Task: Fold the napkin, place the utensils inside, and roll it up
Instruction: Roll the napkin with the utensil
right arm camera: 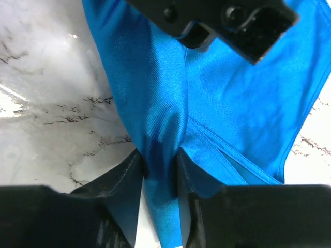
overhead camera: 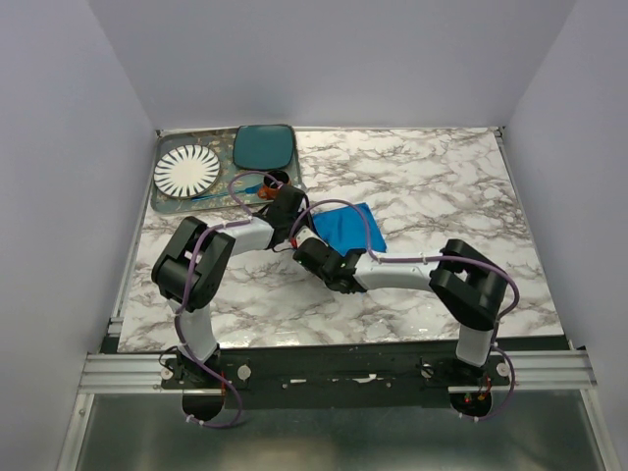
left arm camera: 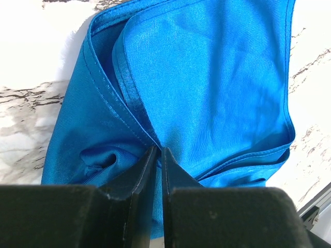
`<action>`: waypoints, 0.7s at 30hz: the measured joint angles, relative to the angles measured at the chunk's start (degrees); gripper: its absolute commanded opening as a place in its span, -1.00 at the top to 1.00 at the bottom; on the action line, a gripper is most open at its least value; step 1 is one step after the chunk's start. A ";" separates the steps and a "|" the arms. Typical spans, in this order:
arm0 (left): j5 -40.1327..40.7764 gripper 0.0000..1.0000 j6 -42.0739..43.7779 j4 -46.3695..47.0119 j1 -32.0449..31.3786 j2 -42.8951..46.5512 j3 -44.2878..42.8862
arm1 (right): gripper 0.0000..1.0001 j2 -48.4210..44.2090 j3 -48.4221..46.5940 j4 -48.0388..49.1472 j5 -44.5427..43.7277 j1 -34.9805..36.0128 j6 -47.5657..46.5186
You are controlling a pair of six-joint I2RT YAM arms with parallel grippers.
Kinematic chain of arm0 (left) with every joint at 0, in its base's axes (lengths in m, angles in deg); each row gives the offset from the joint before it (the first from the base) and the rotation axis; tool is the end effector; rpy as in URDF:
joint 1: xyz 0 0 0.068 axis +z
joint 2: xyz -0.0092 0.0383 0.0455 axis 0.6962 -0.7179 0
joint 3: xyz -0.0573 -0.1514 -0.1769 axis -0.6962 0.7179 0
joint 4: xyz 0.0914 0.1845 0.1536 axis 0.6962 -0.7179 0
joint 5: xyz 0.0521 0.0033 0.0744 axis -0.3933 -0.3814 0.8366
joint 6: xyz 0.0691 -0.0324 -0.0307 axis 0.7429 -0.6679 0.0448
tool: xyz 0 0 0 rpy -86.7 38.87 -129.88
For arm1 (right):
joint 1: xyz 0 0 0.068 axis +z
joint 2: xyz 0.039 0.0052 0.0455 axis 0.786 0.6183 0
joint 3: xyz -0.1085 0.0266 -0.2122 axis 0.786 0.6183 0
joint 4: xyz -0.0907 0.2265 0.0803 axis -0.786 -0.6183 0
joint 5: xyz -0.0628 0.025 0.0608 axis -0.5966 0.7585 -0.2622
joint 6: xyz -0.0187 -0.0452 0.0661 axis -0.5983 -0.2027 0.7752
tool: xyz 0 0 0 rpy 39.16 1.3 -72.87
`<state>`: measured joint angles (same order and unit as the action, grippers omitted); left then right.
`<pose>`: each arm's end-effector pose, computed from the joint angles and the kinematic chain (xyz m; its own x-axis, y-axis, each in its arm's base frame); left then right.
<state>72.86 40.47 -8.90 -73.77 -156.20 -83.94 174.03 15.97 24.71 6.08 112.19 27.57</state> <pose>0.3266 -0.2037 0.0896 -0.8869 -0.2721 -0.3733 -0.0065 0.8154 -0.5789 0.2144 0.3034 0.0964 -0.4393 -0.7422 -0.5061 -0.6167 0.6588 -0.4309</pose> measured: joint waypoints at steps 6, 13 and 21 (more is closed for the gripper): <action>-0.50 0.42 0.39 -0.37 0.09 -0.02 -0.39 | 0.59 -0.33 0.55 0.96 3.96 -0.90 0.46; -1.33 0.22 1.86 -2.32 1.36 0.50 -1.20 | 0.67 -2.36 1.27 2.14 18.73 -7.15 1.40; -1.11 0.13 4.52 -11.10 5.57 7.72 -2.01 | 0.68 -1.40 0.63 3.50 46.12 -17.27 5.55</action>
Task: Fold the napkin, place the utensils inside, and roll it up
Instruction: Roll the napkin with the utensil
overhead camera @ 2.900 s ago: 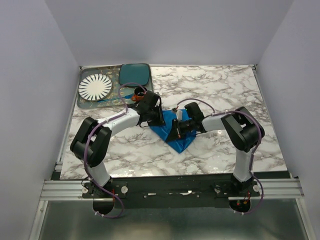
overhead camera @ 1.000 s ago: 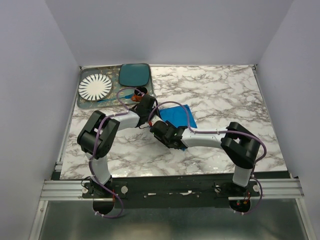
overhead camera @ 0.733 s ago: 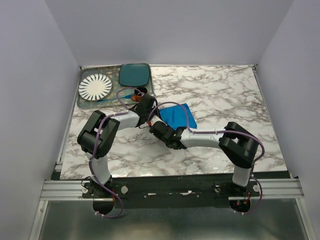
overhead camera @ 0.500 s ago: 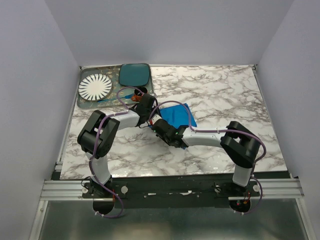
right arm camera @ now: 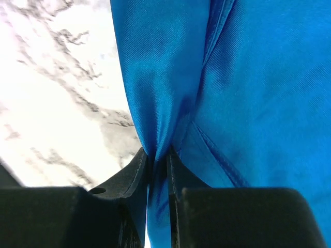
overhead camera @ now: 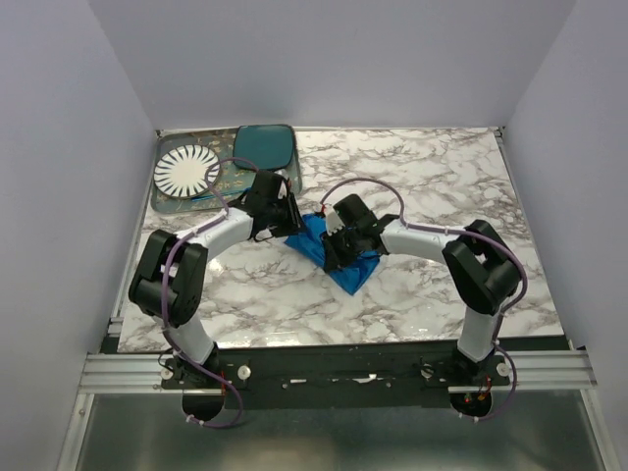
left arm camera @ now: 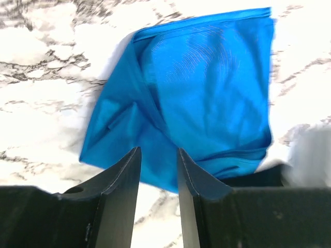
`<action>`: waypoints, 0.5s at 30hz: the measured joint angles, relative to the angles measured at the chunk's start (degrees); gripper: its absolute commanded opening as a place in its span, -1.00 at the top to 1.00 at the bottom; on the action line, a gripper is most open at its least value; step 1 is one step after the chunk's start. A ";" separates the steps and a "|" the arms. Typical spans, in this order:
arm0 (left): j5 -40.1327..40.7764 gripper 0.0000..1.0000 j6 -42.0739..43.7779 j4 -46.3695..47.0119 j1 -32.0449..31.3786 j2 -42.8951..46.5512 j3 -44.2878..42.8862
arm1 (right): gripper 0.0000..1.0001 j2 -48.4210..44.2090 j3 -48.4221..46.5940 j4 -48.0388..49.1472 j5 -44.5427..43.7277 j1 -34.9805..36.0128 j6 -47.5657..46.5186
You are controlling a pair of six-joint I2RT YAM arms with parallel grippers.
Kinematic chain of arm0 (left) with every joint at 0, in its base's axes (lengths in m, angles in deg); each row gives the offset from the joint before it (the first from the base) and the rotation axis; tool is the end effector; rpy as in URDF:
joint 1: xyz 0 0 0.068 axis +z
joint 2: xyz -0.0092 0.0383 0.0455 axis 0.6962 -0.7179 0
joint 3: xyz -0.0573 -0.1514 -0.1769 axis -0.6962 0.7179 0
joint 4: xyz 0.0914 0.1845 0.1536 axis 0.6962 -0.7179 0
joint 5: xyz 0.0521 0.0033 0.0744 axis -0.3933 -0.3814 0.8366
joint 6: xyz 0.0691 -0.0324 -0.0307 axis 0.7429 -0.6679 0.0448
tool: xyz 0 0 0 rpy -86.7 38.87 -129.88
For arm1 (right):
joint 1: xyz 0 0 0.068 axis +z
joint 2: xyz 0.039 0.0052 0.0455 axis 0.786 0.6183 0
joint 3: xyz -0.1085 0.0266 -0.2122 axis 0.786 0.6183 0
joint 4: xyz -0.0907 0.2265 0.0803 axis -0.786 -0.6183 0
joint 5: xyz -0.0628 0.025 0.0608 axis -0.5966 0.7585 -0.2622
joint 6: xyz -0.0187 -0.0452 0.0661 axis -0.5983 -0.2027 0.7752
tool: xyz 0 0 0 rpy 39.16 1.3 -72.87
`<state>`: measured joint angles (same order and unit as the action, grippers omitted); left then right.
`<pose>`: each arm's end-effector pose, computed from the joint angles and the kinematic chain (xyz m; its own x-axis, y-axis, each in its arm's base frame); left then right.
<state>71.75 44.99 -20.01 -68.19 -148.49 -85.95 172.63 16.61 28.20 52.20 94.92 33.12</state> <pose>0.3327 -0.1670 0.1306 -0.8754 -0.2823 -0.3924 -0.0227 0.8349 -0.5499 0.2632 0.2727 0.1001 -0.6878 -0.4935 -0.5323 -0.6947 0.6601 0.2857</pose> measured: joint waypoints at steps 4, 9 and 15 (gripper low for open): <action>0.00 0.07 1.55 -2.54 0.17 3.61 -1.38 | 0.68 3.72 -2.82 -1.51 12.07 -4.09 1.73; -0.35 -0.66 1.68 -4.39 0.07 7.04 -0.42 | 0.67 8.41 -4.31 -1.90 27.45 -7.82 4.26; 0.98 -0.75 -1.99 -7.58 -0.92 8.87 3.87 | 0.67 12.76 -4.31 -1.66 38.49 -12.72 7.45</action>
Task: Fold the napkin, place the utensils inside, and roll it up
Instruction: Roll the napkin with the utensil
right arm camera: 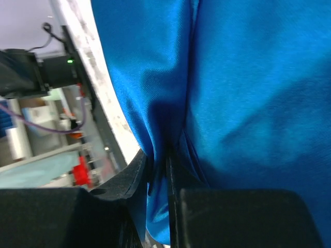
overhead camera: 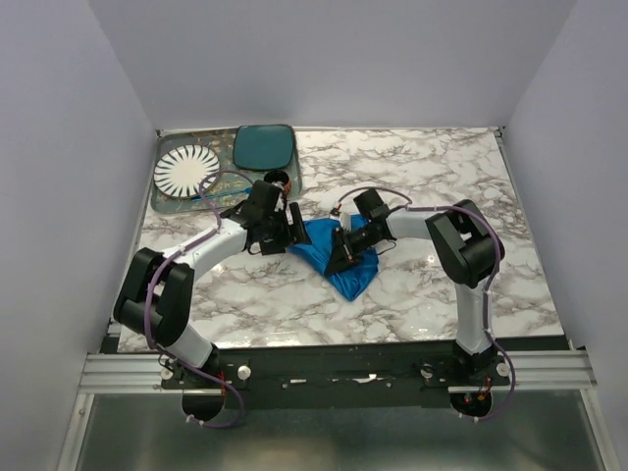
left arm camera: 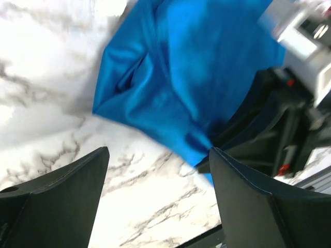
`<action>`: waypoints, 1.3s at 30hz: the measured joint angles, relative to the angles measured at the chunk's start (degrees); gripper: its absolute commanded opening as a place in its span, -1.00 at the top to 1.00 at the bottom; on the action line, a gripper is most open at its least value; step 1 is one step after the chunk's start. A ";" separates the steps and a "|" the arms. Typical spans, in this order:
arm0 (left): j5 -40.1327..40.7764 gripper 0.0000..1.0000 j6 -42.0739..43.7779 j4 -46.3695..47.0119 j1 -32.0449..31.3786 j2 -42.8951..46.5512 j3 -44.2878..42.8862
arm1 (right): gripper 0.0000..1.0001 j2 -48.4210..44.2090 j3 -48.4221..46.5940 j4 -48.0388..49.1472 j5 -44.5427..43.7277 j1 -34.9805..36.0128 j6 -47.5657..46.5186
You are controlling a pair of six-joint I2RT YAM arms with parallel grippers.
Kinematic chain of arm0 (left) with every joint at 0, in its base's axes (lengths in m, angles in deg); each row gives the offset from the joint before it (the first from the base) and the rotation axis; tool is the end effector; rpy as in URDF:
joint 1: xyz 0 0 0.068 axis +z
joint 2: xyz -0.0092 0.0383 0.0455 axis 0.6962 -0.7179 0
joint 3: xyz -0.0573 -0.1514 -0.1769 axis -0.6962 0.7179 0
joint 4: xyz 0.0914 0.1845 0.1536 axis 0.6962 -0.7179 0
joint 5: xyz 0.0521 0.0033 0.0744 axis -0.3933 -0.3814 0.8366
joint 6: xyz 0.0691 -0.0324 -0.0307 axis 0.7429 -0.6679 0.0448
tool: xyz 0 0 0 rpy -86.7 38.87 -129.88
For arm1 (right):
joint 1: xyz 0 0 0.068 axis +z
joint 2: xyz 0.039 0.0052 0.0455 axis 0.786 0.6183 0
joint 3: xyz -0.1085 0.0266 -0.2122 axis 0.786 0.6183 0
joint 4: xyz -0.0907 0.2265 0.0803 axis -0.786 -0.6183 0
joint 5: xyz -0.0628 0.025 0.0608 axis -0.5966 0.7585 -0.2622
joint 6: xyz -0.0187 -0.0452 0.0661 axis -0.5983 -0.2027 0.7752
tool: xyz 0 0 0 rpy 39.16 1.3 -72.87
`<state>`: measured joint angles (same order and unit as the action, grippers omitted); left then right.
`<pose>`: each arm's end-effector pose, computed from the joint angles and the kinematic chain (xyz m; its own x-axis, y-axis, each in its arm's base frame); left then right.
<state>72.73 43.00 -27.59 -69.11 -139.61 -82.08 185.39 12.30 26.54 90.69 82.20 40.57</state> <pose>0.3012 -0.1576 0.1487 -0.8884 -0.2954 -0.3513 -0.0682 0.8418 -0.5355 0.2929 0.2389 0.0630 -0.9049 -0.3666 -0.2163 -0.3735 0.4400 0.8166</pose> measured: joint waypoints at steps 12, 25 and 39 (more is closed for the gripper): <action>2.84 -0.50 -9.20 -1.88 -3.65 -5.51 1.64 | 0.70 3.08 0.02 1.27 6.84 -2.01 3.13; 2.69 -0.40 -15.65 2.84 -4.17 -8.24 1.09 | 0.71 3.06 0.31 1.81 6.62 -2.36 3.41; 5.73 -0.41 -18.29 6.82 -6.51 -5.05 4.96 | 0.72 3.06 0.31 1.77 6.45 -2.43 3.56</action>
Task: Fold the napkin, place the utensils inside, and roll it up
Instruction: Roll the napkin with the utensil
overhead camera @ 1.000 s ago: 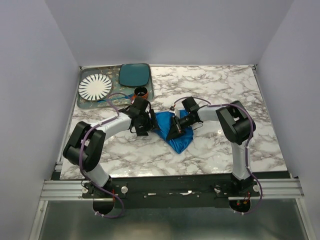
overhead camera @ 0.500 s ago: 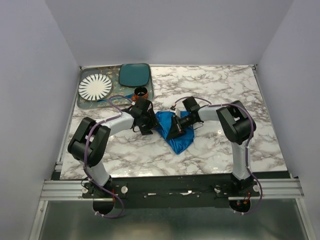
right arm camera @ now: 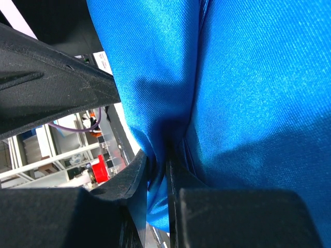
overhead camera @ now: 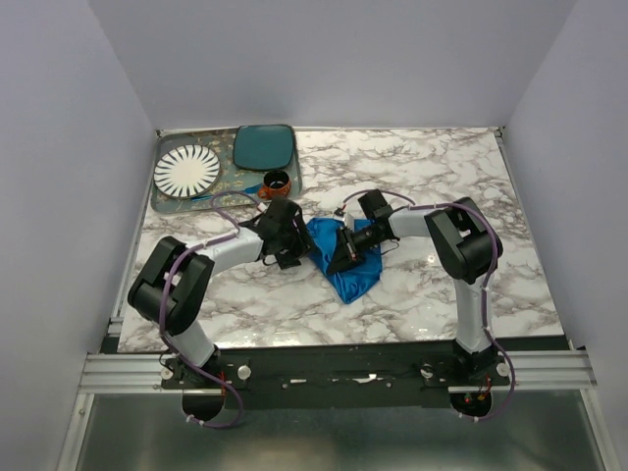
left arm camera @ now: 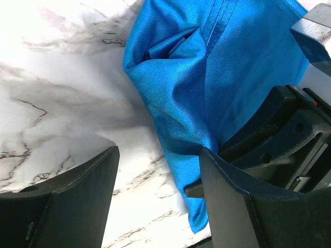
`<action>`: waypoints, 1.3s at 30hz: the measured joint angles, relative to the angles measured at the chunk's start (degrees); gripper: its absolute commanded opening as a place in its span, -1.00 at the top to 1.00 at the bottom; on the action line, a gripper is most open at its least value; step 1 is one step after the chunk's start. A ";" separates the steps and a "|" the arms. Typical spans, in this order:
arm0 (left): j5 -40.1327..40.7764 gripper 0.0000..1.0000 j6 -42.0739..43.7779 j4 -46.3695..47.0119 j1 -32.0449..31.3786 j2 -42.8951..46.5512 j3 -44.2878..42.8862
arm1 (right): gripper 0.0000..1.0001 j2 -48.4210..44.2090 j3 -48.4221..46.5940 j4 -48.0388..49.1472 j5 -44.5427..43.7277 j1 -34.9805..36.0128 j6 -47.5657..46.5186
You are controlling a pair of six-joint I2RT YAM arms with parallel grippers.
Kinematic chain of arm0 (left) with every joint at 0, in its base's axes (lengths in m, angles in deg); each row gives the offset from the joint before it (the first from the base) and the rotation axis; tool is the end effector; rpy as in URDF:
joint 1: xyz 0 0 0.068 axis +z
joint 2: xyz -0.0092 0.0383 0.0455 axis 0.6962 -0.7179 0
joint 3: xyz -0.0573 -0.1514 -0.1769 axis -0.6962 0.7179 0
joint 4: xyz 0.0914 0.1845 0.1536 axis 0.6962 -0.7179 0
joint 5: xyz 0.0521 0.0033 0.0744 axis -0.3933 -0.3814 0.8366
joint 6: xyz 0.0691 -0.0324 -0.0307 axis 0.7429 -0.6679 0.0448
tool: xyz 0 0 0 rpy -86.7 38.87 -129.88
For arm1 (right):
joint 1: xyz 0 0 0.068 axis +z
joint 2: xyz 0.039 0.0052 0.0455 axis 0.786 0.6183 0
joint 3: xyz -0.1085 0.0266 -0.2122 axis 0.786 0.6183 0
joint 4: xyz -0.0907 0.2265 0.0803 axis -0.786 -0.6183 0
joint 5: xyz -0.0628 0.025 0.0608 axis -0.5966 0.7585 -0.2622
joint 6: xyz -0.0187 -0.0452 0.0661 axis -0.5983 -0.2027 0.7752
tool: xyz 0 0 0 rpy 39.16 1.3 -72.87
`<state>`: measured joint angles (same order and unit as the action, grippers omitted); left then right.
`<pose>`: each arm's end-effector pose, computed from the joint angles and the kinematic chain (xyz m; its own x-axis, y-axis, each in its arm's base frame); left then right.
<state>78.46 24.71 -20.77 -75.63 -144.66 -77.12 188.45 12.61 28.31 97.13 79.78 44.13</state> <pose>0.2823 -0.1831 0.1029 -0.8520 -0.4812 -0.2062 -0.3096 0.7807 -0.5428 0.2972 0.2283 0.0505 -0.9363 -0.3296 -0.1211 -0.2535 0.3957 0.8827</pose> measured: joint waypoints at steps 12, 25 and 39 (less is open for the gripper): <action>-0.61 -0.02 -2.25 0.66 -0.87 -6.45 -5.90 | 0.70 -0.04 0.00 0.00 -0.87 -0.33 0.04; 0.37 0.54 -1.18 2.71 -1.14 -8.24 -6.32 | 0.07 -3.41 -0.66 -4.55 -7.30 -0.15 -2.16; -0.61 0.56 -1.14 4.46 -0.81 -8.74 -6.23 | -0.27 -23.10 -2.84 -16.06 -53.20 17.38 -5.81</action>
<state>77.85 23.57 -16.31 -76.43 -153.41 -83.35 165.35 9.77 12.25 43.93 97.15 38.32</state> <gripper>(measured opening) 0.228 0.645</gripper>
